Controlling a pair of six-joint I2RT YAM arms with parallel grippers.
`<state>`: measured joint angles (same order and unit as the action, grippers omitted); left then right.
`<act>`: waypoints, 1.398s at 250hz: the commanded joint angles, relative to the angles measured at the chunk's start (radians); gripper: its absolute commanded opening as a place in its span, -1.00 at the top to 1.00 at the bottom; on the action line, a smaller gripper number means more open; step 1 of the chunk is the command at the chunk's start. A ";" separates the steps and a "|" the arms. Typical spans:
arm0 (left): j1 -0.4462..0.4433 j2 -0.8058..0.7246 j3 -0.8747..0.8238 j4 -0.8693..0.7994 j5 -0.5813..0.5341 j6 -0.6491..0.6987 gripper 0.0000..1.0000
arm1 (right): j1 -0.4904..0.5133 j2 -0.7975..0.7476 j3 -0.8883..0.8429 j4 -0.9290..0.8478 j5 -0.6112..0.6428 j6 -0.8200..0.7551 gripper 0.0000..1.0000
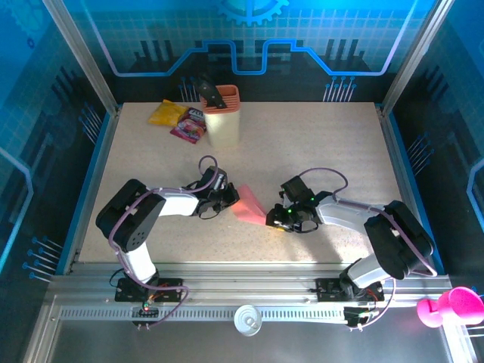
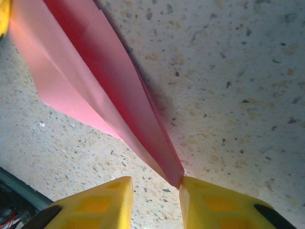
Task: Fold a paper plane with a square sheet of paper (pick it up from the middle)
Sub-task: Fourth fold the wing at the center of the table, then turn over the paper at the center of the table.
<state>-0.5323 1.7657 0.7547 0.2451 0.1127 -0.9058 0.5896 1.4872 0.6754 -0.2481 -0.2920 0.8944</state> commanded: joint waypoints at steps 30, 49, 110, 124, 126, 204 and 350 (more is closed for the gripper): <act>-0.006 0.040 -0.026 -0.059 -0.010 0.029 1.00 | -0.012 -0.002 -0.032 0.047 -0.028 0.037 0.34; -0.006 0.039 -0.029 -0.059 -0.011 0.028 1.00 | -0.025 -0.029 -0.048 0.035 -0.026 0.033 0.30; -0.005 0.043 -0.034 -0.049 -0.010 0.029 1.00 | -0.056 -0.106 -0.101 0.007 -0.008 0.028 0.23; -0.005 0.045 -0.033 -0.050 -0.010 0.030 1.00 | -0.059 -0.097 -0.105 0.023 -0.015 0.033 0.23; -0.005 0.045 -0.032 -0.050 -0.011 0.030 1.00 | -0.058 -0.095 -0.105 0.028 -0.017 0.034 0.23; -0.005 0.049 -0.031 -0.052 -0.010 0.030 1.00 | -0.068 -0.028 -0.116 0.172 -0.075 0.088 0.25; -0.005 0.042 -0.039 -0.050 -0.010 0.032 1.00 | -0.103 0.004 -0.176 0.344 -0.130 0.166 0.32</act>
<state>-0.5323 1.7721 0.7502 0.2718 0.1127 -0.9054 0.5098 1.4796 0.5282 0.0307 -0.3885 1.0290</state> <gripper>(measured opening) 0.051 0.324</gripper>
